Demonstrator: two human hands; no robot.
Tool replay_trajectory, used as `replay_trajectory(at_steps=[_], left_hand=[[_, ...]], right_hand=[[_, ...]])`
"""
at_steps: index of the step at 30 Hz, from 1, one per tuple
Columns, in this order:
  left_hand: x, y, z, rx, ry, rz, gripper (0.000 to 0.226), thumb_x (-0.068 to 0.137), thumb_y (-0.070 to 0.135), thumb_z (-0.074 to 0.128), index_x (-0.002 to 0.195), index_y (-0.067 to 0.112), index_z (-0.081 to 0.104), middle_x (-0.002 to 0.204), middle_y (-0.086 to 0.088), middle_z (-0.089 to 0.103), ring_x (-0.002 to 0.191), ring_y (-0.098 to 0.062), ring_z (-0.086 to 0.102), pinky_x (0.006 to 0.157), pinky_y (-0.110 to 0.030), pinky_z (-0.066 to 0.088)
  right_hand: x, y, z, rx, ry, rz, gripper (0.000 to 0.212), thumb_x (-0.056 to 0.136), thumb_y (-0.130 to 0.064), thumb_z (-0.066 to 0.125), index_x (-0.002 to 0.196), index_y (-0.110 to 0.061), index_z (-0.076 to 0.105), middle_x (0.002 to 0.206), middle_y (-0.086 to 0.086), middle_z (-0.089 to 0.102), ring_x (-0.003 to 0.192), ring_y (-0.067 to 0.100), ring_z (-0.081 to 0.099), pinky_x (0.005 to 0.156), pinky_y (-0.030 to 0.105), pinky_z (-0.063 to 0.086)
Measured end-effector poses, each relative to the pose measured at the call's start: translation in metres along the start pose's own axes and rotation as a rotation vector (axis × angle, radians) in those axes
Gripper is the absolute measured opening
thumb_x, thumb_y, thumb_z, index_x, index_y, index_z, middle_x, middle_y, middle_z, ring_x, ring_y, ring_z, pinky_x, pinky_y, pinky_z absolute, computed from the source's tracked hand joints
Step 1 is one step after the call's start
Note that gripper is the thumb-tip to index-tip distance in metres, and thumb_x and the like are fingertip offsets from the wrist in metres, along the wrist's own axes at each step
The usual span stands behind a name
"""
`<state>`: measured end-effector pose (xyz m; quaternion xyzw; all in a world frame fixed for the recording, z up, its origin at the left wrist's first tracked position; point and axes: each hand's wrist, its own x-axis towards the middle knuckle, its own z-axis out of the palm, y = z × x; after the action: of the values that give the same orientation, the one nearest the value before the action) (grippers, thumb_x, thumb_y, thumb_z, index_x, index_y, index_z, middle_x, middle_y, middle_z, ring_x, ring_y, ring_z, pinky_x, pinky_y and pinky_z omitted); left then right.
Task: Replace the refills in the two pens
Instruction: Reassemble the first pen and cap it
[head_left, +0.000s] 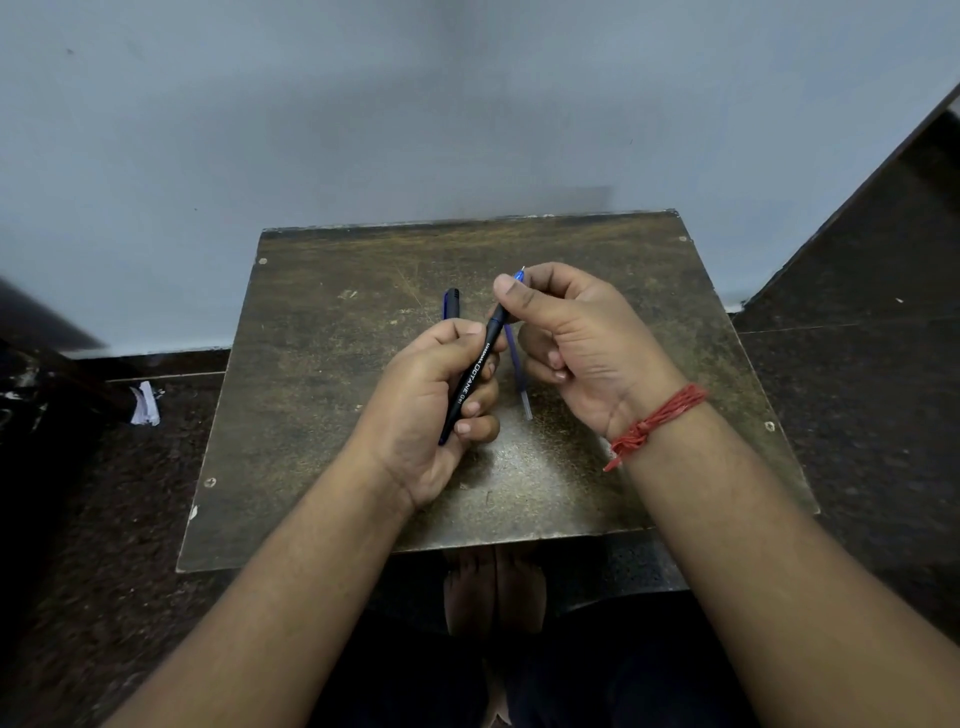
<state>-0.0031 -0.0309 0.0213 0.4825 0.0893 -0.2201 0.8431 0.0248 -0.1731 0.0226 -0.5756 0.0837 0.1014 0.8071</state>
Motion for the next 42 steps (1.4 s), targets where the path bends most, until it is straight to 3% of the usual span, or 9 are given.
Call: replay_trajectory(at_steps=[2, 6, 8, 13, 15, 21, 30, 38, 42], left_hand=[[0.0, 0.0, 0.0, 0.0, -0.004, 0.002, 0.016, 0.102, 0.015, 0.045, 0.091, 0.009, 0.054, 0.068, -0.001, 0.046, 0.044, -0.005, 0.031, 0.034, -0.014, 0.023], [0.0, 0.002, -0.002, -0.004, 0.003, 0.014, 0.018, 0.102, 0.014, 0.044, 0.09, 0.008, 0.056, 0.067, 0.0, 0.047, 0.044, -0.005, 0.032, 0.034, -0.014, 0.024], [0.0, 0.002, -0.003, -0.002, 0.008, 0.018, 0.019, 0.102, 0.015, 0.044, 0.089, 0.008, 0.057, 0.067, 0.0, 0.047, 0.045, -0.006, 0.032, 0.034, -0.015, 0.024], [-0.001, 0.001, -0.001, 0.003, -0.003, 0.011, 0.017, 0.102, 0.014, 0.044, 0.09, 0.008, 0.055, 0.067, 0.0, 0.046, 0.044, -0.006, 0.031, 0.034, -0.014, 0.023], [-0.001, 0.001, -0.001, -0.001, -0.008, 0.006, 0.018, 0.102, 0.014, 0.044, 0.09, 0.008, 0.055, 0.067, 0.0, 0.046, 0.044, -0.006, 0.031, 0.034, -0.014, 0.024], [-0.001, 0.002, -0.002, -0.005, -0.001, 0.015, 0.018, 0.102, 0.014, 0.044, 0.089, 0.009, 0.056, 0.067, 0.0, 0.047, 0.044, -0.005, 0.031, 0.034, -0.014, 0.024], [0.0, -0.001, 0.003, 0.034, 0.044, 0.066, 0.02, 0.101, 0.014, 0.049, 0.083, 0.009, 0.056, 0.066, -0.002, 0.043, 0.041, -0.004, 0.029, 0.033, -0.012, 0.022], [-0.001, -0.003, 0.005, 0.108, 0.082, 0.109, 0.022, 0.102, 0.01, 0.048, 0.081, 0.008, 0.054, 0.066, -0.004, 0.041, 0.04, -0.004, 0.03, 0.032, -0.013, 0.023], [0.0, -0.001, 0.003, 0.063, 0.065, 0.098, 0.019, 0.102, 0.013, 0.048, 0.085, 0.008, 0.056, 0.064, -0.002, 0.043, 0.041, -0.004, 0.03, 0.032, -0.013, 0.023]], right_hand=[[-0.001, 0.001, 0.002, 0.011, 0.018, -0.007, 0.015, 0.092, -0.016, 0.068, 0.086, -0.012, 0.055, 0.07, 0.003, 0.063, 0.035, 0.004, 0.029, 0.034, 0.016, 0.019], [-0.002, -0.003, 0.0, 0.078, -0.03, 0.014, 0.024, 0.098, -0.015, 0.058, 0.115, 0.002, 0.06, 0.099, 0.011, 0.074, 0.036, 0.003, 0.03, 0.034, 0.016, 0.02], [-0.002, -0.003, -0.001, 0.091, -0.065, 0.022, 0.019, 0.1, -0.009, 0.054, 0.115, 0.0, 0.062, 0.105, 0.012, 0.074, 0.036, 0.002, 0.03, 0.033, 0.016, 0.021], [-0.001, -0.002, 0.001, 0.049, -0.027, -0.002, 0.002, 0.095, -0.009, 0.062, 0.094, -0.009, 0.06, 0.081, 0.005, 0.069, 0.035, 0.003, 0.03, 0.033, 0.015, 0.02], [-0.001, -0.001, 0.002, 0.042, 0.005, -0.007, 0.01, 0.093, -0.011, 0.065, 0.088, -0.012, 0.056, 0.07, 0.0, 0.065, 0.035, 0.003, 0.03, 0.033, 0.015, 0.02], [-0.002, -0.003, -0.001, 0.04, -0.054, 0.011, 0.02, 0.1, -0.012, 0.056, 0.114, 0.0, 0.063, 0.106, 0.014, 0.074, 0.035, 0.002, 0.031, 0.033, 0.015, 0.022], [-0.003, -0.003, 0.002, 0.011, -0.017, -0.009, 0.004, 0.099, -0.008, 0.056, 0.096, -0.005, 0.056, 0.083, 0.009, 0.07, 0.034, 0.004, 0.029, 0.032, 0.015, 0.021], [0.0, 0.003, 0.009, 0.018, 0.078, -0.013, 0.012, 0.098, -0.005, 0.056, 0.089, -0.008, 0.05, 0.083, 0.019, 0.06, 0.032, 0.004, 0.03, 0.033, 0.014, 0.018], [-0.005, 0.001, 0.011, -0.015, 0.081, -0.026, 0.009, 0.097, -0.013, 0.062, 0.095, -0.006, 0.057, 0.083, 0.012, 0.069, 0.034, 0.005, 0.033, 0.033, 0.015, 0.022]])
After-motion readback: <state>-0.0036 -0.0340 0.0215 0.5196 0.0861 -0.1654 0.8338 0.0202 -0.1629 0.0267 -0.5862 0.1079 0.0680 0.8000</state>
